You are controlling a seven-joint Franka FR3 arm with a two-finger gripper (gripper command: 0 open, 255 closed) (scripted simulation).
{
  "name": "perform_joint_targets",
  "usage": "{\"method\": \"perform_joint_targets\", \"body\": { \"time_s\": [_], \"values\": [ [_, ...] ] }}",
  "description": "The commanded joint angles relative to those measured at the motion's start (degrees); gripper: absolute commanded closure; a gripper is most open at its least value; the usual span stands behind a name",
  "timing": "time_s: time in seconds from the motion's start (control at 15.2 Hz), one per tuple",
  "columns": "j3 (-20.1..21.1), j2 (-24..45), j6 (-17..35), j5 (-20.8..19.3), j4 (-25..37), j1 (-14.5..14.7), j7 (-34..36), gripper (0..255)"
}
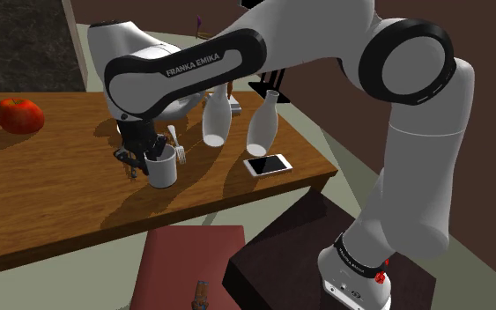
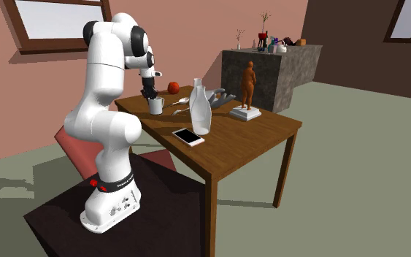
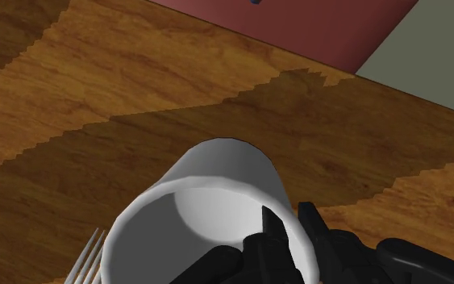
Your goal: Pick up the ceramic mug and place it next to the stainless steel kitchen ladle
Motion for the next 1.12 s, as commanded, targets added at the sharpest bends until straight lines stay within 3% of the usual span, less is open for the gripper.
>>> {"method": "perform_joint_targets", "body": {
  "time_s": [0.0, 0.2, 0.26, 0.59, 0.86, 1.06],
  "values": [
    [0.0, 0.0, 0.08, -0.01, -0.05, 0.0, 0.01, 255],
    [0.0, 0.0, 0.08, -0.01, -0.05, 0.0, 0.01, 255],
    [0.0, -0.01, 0.09, -0.01, -0.06, 0.0, 0.01, 0],
    [0.0, -0.01, 0.09, -0.01, -0.07, 0.0, 0.01, 0],
    [0.26, -1.11, -6.78, 0.49, 5.75, 0.17, -0.36, 0],
    [0.26, -1.12, -6.78, 0.49, 5.75, 0.17, -0.36, 0]
  ]
}}
